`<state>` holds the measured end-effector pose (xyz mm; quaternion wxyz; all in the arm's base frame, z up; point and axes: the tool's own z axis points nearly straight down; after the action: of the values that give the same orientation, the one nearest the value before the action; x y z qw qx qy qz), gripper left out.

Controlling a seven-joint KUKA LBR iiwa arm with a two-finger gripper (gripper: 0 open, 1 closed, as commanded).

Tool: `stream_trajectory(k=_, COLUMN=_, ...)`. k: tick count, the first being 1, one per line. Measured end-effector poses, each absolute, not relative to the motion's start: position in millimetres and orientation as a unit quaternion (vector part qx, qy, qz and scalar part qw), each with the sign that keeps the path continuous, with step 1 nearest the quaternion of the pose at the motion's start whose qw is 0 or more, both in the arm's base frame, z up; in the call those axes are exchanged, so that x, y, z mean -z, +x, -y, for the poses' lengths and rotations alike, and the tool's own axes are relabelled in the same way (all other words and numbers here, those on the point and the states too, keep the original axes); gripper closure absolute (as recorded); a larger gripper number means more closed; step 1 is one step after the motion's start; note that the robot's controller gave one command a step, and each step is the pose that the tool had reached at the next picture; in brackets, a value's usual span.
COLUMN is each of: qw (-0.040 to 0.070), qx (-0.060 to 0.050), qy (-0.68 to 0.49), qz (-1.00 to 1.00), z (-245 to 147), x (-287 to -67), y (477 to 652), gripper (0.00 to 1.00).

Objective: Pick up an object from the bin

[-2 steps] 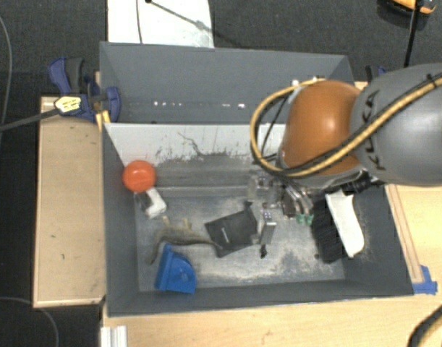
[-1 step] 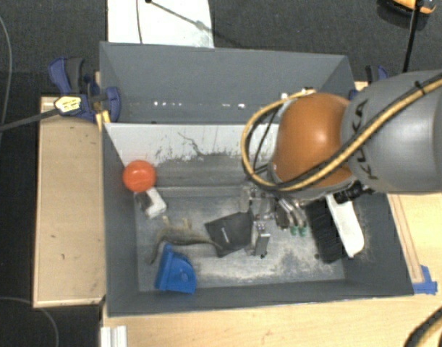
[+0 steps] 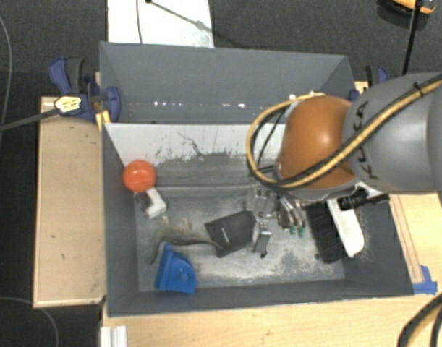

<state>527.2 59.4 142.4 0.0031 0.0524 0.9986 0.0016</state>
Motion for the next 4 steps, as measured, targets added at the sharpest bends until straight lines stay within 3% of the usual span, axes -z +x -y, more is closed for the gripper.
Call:
stream_trajectory(k=1, qw=0.002, qx=-0.001, qy=0.021, qz=-1.000, z=-48, x=-75, y=531.5, gripper=0.00)
stream_trajectory(k=2, qw=0.000, qx=-0.001, qy=0.035, qz=-0.999, z=-49, x=-51, y=527.0, gripper=1.00)
stream_trajectory(k=4, qw=0.001, qx=-0.001, qy=0.038, qz=-0.999, z=-49, x=-56, y=526.3, gripper=1.00)
